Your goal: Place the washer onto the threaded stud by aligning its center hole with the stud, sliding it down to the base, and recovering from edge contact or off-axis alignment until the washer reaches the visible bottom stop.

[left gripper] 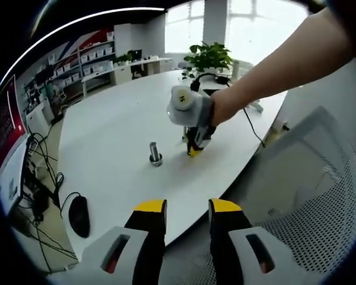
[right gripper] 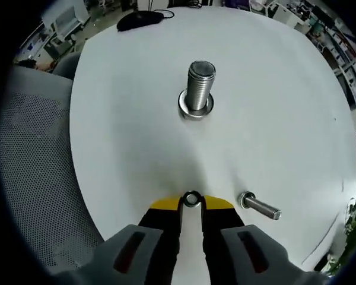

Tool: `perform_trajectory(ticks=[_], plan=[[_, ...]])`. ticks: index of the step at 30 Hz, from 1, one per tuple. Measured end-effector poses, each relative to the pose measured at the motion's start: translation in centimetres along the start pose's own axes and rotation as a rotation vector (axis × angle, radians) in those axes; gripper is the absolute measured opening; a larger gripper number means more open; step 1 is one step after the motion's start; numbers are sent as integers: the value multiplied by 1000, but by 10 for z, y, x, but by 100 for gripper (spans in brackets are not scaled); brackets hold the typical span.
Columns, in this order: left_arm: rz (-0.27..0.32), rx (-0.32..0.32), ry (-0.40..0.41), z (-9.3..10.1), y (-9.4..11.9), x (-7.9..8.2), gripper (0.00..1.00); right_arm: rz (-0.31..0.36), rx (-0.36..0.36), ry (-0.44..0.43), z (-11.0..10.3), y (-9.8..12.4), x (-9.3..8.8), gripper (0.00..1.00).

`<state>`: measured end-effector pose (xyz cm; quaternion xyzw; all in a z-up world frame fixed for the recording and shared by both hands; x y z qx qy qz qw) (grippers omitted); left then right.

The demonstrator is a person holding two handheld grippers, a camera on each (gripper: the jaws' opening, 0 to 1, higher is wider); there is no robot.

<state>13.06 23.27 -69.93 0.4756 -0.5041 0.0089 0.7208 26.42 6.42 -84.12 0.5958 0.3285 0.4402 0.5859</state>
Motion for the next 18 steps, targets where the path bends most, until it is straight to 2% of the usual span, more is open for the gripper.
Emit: perform_trajectory(ticks=[5, 8, 10, 12, 17, 18], plan=[[-22, 0, 4, 0, -2, -4, 26, -59, -51, 67, -4, -1, 2, 15], [-9, 6, 9, -1, -1, -2, 26, -85, -57, 88, -3, -2, 4, 15], [-8, 9, 11, -2, 0, -2, 26, -98, -56, 69, -2, -1, 4, 15], [-14, 8, 11, -2, -1, -3, 26, -94, -42, 11, -1, -1, 2, 15], [-5, 8, 10, -2, 0, -1, 26, 21, -5, -162, 4, -1, -3, 15], [-6, 10, 13, -2, 0, -1, 26, 38, -6, -166, 5, -1, -3, 14]])
Point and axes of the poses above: the point that each gripper's makers call its tool centre point, and the gripper's own axes: y roughly backward along the fingers, z roughly to its right, x roughly out of its top, the point moved 3 cm from there along y, roughly backward along the fingers
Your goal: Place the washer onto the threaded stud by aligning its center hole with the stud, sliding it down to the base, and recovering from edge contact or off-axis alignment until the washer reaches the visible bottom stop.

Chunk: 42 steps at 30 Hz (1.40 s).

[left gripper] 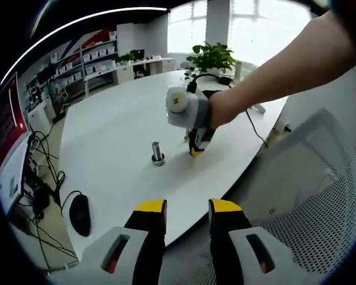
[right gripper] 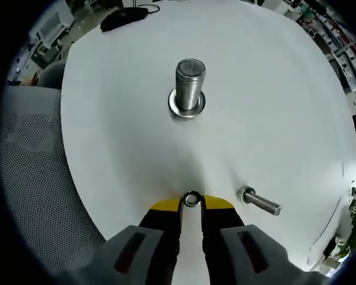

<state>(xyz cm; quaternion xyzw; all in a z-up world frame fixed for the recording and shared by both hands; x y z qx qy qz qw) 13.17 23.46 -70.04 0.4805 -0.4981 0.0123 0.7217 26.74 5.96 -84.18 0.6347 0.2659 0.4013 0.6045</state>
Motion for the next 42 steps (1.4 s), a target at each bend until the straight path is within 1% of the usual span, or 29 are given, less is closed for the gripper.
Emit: perform_trajectory(ticks=[4, 7, 10, 14, 17, 24, 32, 42], plan=[[8, 7, 1, -1, 0, 1, 26, 25, -6, -6, 0, 1, -3, 14], [8, 4, 2, -1, 0, 1, 26, 42, 3, -70, 1, 1, -3, 14], [3, -2, -4, 0, 0, 1, 26, 50, 13, -111, 0, 3, -4, 14], [10, 3, 1, -1, 0, 2, 26, 69, -1, -108, 3, 6, -5, 14], [9, 5, 2, -1, 0, 2, 26, 84, -3, -128, 7, 11, -5, 14], [15, 3, -1, -1, 1, 3, 26, 157, -37, -150, 23, 32, -1, 14], [17, 0, -2, 0, 1, 3, 26, 190, -63, -183, 39, 48, -8, 14], [26, 0, -2, 0, 2, 4, 26, 232, -95, -175, 48, 65, 1, 14]])
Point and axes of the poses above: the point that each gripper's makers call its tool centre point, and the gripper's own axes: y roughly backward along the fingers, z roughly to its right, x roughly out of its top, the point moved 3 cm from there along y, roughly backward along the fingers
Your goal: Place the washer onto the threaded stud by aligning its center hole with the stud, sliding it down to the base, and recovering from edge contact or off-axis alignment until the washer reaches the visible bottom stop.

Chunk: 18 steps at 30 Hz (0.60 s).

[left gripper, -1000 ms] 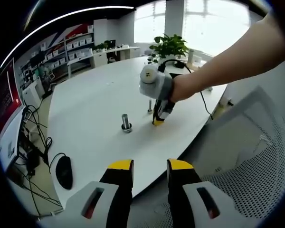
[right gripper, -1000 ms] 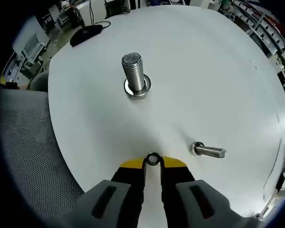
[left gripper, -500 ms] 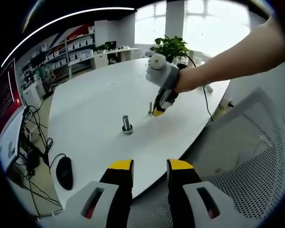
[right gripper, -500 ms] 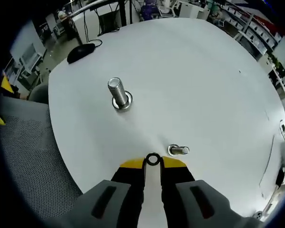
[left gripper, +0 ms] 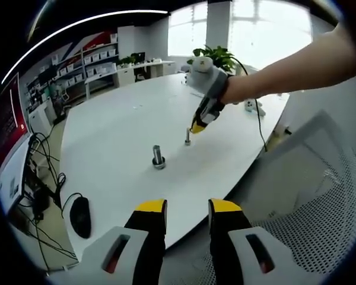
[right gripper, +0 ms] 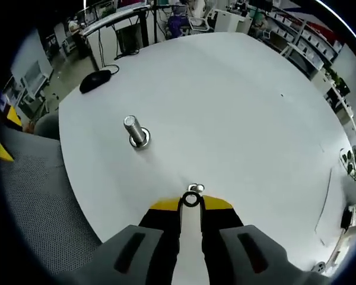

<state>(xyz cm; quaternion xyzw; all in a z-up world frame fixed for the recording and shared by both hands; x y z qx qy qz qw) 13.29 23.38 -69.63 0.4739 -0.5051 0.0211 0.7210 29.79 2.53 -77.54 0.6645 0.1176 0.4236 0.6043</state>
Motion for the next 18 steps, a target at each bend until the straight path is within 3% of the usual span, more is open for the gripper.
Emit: perform_trajectory(ticks=[18], plan=[[2, 5, 1, -1, 0, 0, 26, -3, -20, 36, 8, -7, 9, 14]])
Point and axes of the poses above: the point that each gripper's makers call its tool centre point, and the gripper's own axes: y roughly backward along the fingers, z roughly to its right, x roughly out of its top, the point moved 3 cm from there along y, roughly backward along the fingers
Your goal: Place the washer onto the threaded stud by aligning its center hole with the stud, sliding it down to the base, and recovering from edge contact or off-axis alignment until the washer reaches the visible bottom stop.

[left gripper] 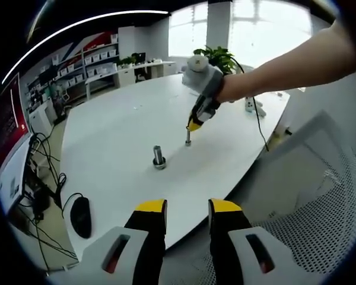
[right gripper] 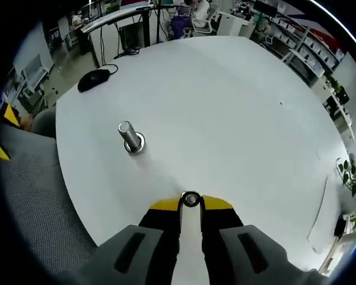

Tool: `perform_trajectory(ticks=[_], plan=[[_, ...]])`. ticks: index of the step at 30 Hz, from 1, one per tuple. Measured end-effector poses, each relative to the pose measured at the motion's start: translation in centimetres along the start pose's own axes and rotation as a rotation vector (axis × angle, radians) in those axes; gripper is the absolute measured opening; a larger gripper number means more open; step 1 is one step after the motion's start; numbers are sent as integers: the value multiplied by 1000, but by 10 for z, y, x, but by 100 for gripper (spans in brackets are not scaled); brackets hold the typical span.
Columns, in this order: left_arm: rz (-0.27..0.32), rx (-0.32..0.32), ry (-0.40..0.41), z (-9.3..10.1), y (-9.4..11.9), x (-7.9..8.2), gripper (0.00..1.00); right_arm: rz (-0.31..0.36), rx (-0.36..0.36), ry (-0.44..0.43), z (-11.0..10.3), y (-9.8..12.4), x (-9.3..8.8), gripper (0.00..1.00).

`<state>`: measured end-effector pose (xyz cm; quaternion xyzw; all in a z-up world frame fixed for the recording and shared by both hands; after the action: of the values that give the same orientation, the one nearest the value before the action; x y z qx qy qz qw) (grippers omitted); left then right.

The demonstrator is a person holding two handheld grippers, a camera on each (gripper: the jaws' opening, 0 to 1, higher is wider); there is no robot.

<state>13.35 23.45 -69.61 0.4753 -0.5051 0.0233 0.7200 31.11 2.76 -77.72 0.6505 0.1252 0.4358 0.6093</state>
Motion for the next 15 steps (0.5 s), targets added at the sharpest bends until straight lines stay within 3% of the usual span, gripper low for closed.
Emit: perform_trajectory(ticks=[15], plan=[[-4, -3, 1, 0, -1, 0, 26, -37, 10, 17, -1, -11, -4, 14]])
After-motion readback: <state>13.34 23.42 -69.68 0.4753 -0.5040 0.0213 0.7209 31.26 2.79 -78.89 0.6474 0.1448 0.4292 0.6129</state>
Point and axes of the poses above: the point that each gripper's makers call its tool centre point, and the gripper's own axes: y roughly backward along the fingers, z roughly to its right, x roughly out of its top, the point moved 3 cm from there along y, roughly backward along the fingers
